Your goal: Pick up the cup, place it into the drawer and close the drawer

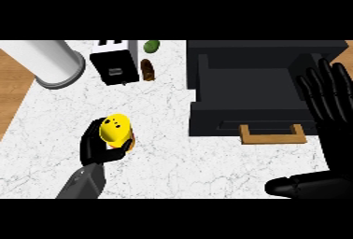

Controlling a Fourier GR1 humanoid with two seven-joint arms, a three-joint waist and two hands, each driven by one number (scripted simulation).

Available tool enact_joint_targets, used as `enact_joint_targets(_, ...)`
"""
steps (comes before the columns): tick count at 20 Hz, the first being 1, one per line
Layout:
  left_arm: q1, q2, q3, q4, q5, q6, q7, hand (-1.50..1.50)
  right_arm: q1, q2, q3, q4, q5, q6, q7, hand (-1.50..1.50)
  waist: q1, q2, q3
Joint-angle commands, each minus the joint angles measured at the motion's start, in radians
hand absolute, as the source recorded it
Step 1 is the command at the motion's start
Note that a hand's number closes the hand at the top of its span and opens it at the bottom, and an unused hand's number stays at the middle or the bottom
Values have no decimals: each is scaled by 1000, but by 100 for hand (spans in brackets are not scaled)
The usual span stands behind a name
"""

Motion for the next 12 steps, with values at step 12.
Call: enact_joint_targets(12, 83, 62, -42, -135, -21, -133, -103, 150, 24, -17, -51, 13, -37, 29, -37, -150, 8, -2, 1)
